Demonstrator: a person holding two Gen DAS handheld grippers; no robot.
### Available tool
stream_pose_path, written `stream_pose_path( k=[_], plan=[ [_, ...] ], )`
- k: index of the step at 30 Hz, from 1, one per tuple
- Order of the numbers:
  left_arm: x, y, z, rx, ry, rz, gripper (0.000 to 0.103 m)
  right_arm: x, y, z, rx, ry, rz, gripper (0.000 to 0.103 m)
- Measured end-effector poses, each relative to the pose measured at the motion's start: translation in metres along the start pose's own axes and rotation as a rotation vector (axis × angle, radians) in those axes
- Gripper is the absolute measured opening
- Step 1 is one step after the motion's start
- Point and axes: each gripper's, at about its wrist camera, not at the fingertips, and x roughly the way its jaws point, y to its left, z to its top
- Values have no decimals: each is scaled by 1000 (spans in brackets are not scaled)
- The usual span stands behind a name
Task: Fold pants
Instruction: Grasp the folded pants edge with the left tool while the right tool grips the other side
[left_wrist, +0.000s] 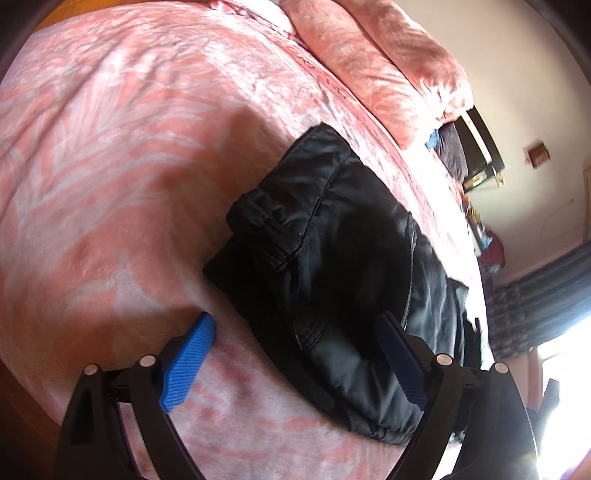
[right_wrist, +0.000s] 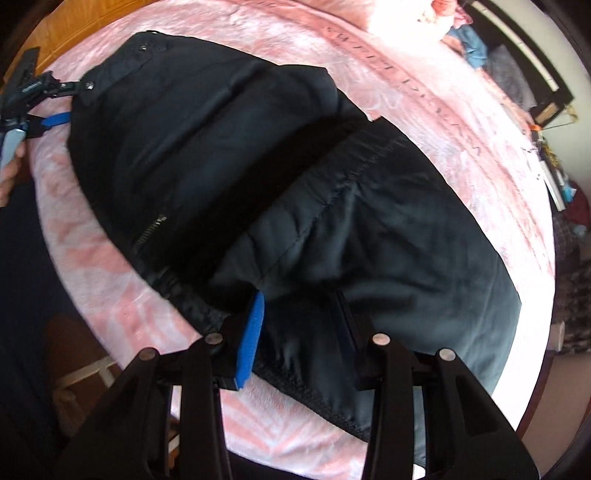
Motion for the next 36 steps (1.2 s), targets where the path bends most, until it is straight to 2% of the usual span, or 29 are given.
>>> stream_pose_path(
  k=[1,3,5,6,8,11,14,16,18,22,29,32,33,34,36],
  plan=[
    [-1,2,0,-26,-5,-12,91,-8,-3,7,-10,-3,17,42],
    [-4,9,0,-95,-20,-51,91,-23,-11,28,-20,-17,74,56],
    [-6,17,2,-174,-35,-91,91,-37,-17,61,-23,-36,181,66],
    [-7,20,2,-204,-41,-107,91,-43,-19,79,-27,-45,243,77],
    [-9,24,3,-259,-55,-137,91,-49,-19,126,-47,-40,407,91],
    [-10,31,2,-337,-66,-167,91,-38,-8,194,-117,-2,532,91],
    [-7,39,4,-406,-55,-212,91,-8,13,259,-165,69,632,93],
    [-5,41,5,-435,-47,-250,91,13,32,292,-207,116,662,93],
    [0,43,6,-450,-38,-257,92,28,54,321,-257,158,706,93],
    [5,45,6,-485,-48,-260,92,63,90,362,-343,226,766,93],
    [9,42,5,-467,-42,-301,92,111,134,387,-419,340,811,94],
    [11,60,3,-524,-25,-284,71,122,151,386,-470,378,827,94],
    [10,66,2,-568,-29,-298,70,125,154,387,-478,387,837,94],
    [10,66,1,-584,-31,-303,71,127,156,387,-482,399,846,94],
    [14,54,5,-530,-18,-287,85,133,162,387,-503,423,855,95]
  ],
)
